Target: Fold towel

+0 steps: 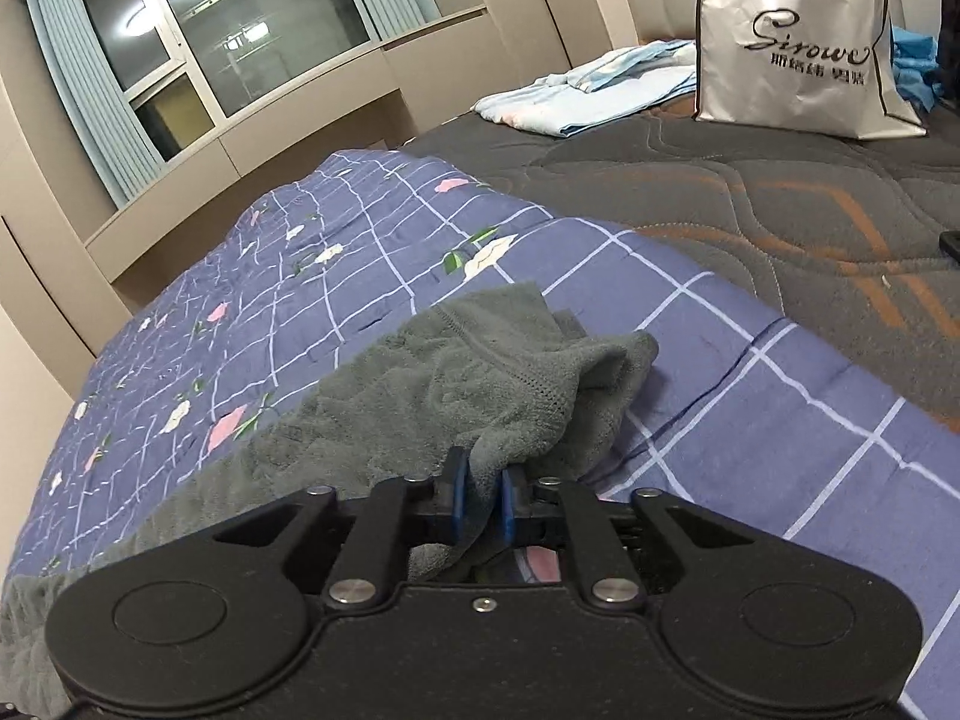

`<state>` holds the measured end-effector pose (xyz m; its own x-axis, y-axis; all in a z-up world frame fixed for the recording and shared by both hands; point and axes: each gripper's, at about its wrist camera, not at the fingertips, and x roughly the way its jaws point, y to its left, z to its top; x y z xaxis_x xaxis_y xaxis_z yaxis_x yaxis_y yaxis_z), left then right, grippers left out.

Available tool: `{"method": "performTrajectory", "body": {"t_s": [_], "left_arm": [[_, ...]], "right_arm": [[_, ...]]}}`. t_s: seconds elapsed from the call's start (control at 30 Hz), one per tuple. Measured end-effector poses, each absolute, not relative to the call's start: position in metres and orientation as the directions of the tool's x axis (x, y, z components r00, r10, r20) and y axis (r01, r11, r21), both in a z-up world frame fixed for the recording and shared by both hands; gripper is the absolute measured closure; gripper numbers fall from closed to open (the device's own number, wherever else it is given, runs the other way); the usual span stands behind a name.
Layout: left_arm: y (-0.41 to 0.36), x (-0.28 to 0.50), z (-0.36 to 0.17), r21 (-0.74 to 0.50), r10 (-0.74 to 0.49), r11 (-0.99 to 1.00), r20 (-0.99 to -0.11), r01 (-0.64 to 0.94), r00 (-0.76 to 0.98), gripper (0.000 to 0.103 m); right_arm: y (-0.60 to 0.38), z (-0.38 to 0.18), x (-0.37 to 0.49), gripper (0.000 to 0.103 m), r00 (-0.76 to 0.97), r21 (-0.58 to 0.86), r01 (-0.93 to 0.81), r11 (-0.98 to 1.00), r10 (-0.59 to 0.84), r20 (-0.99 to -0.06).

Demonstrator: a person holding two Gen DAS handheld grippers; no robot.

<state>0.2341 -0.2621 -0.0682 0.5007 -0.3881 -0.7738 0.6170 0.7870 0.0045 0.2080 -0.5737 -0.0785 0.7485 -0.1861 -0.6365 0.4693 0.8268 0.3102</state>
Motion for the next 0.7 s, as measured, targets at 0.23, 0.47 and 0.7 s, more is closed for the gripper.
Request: {"method": "performTrajectory", "body": {"t_s": [0.23, 0.47, 0.7], "left_arm": [[-0.251, 0.233, -0.037, -0.038, -0.413, 0.821, -0.730, 0.570, 0.545, 0.019], [-0.213, 0.225, -0.005, 0.099, -0.297, 0.858, -0.705, 0.504, 0.644, 0.001], [-0.132, 0.222, 0.006, 0.220, -0.110, 0.909, -0.694, 0.354, 0.712, 0.001]], "right_arm": [[-0.585, -0.068, 0.207, 0.014, 0.691, 0.203, 0.569, 0.797, -0.329, -0.644], [-0.568, -0.057, 0.201, 0.000, 0.723, 0.255, 0.510, 0.822, -0.250, -0.644], [-0.499, -0.055, 0.209, 0.000, 0.749, 0.273, 0.349, 0.896, -0.093, -0.656]]}}
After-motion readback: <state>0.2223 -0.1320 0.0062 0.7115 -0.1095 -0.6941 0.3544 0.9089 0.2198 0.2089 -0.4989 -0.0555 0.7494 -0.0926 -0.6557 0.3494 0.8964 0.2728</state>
